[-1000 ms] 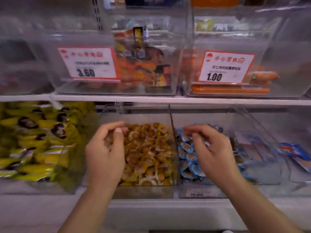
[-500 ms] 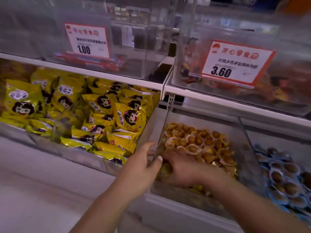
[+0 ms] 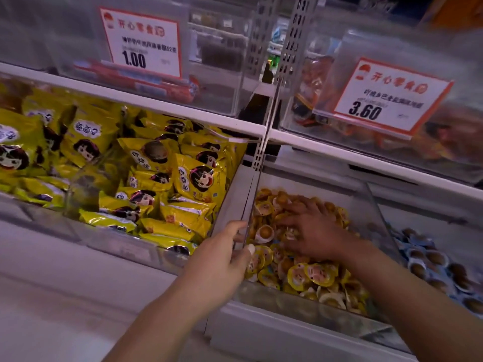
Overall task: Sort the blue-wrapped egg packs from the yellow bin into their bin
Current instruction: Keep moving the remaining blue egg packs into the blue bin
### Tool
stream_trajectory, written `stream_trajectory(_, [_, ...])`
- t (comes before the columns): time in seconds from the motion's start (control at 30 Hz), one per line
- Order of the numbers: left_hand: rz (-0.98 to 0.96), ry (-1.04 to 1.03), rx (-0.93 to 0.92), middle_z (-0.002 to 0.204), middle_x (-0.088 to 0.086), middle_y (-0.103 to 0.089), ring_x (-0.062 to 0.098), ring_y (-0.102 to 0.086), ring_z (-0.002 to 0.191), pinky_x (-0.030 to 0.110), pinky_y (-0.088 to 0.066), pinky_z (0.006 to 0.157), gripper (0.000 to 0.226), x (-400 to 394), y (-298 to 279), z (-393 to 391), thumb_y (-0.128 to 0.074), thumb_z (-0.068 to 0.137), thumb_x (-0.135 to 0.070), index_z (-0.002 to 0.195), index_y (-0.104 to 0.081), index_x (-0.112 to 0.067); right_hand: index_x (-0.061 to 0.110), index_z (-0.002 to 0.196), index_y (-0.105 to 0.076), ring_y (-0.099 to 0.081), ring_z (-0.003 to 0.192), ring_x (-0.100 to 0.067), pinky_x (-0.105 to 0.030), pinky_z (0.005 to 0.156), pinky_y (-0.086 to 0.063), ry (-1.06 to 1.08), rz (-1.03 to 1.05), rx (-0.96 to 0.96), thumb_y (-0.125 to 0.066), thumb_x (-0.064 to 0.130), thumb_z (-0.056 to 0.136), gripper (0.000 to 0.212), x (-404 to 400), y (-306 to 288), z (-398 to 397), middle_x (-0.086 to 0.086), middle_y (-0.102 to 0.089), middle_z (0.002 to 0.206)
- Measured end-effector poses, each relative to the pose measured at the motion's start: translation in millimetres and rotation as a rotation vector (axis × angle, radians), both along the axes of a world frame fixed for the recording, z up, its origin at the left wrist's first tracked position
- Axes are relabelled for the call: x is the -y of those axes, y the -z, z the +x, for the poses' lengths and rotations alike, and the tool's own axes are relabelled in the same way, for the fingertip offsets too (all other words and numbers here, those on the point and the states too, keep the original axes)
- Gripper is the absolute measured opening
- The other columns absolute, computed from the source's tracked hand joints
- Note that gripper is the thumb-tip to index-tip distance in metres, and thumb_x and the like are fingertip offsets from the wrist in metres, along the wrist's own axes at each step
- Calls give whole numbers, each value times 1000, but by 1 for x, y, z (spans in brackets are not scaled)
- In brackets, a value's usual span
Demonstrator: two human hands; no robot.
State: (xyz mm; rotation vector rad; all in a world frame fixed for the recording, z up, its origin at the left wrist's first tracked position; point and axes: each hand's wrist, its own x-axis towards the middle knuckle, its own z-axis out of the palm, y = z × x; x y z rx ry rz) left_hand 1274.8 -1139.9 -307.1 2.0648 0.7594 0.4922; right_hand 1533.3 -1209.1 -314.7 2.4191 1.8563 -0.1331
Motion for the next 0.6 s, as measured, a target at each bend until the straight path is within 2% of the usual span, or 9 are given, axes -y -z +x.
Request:
stream_trajectory(0.07, [14,-9,-1,110,-24,-54,-1,-59,98,32,-52,90,41,1,0,1,-53,99,-40,139,-41,-40,50,127,-60,-8,152,-21,-62,119,-7,-58,108,-35,-49,70,84,48,5,-5,-16,14,-30,159])
stream_trajectory(0.1, [19,-16,-2,110,-24,-54,1,-60,97,33,-52,89,41,1,1,2,-53,99,-39,139,-42,-40,48,123,-63,-19,150,-19,-61,118,-13,-109,163,-54,-45,70,84,49,6,-7,-28,14,-41,153])
stream_trajectory(0.17, [15,-34,-2,111,-23,-55,3,-61,97,33,-52,90,41,1,1,4,-54,99,-36,138,-42,-39,39,116,-66,-47,128,-14,-49,109,-37,-226,191,-170,-51,64,82,45,6,-3,-58,11,-59,130])
stream_trajectory(0.2, [13,-43,-4,112,-22,-56,5,-62,97,34,-52,90,41,2,2,5,-55,99,-35,138,-43,-39,35,114,-66,-54,115,-14,-41,100,-45,-259,159,-250,-56,59,81,42,5,3,-72,7,-62,121])
stream_trajectory(0.27, [8,-54,-9,118,-19,-58,6,-61,101,35,-51,92,42,2,2,5,-55,99,-35,138,-43,-39,31,118,-64,-52,115,-19,-37,97,-45,-278,49,-262,-61,49,82,41,-1,16,-86,1,-57,127])
stream_trajectory(0.33, [-2,-50,-6,121,-17,-58,2,-58,103,35,-50,94,42,3,2,4,-54,99,-35,139,-43,-38,30,124,-64,-47,121,-22,-36,99,-38,-240,-22,-160,-65,46,84,43,-8,21,-76,0,-51,130])
stream_trajectory(0.47, [-1,-29,5,117,-22,-57,-14,-52,98,30,-50,92,40,4,2,2,-52,100,-36,139,-44,-38,34,118,-67,-48,119,-18,-35,98,-42,-227,6,-44,-64,47,84,37,-3,8,-34,4,-52,127])
stream_trajectory(0.53, [1,-35,1,116,-23,-56,-16,-50,94,29,-50,89,40,4,3,3,-52,100,-37,139,-43,-39,36,119,-66,-49,121,-20,-36,98,-41,-204,39,78,-61,46,86,36,4,1,-14,5,-53,126])
stream_trajectory(0.6, [10,-47,-8,113,-24,-53,-15,-50,89,27,-49,83,40,3,3,5,-51,100,-38,138,-41,-40,39,127,-62,-45,128,-22,-36,104,-36,-162,3,147,-59,47,88,40,6,-6,-2,3,-51,132])
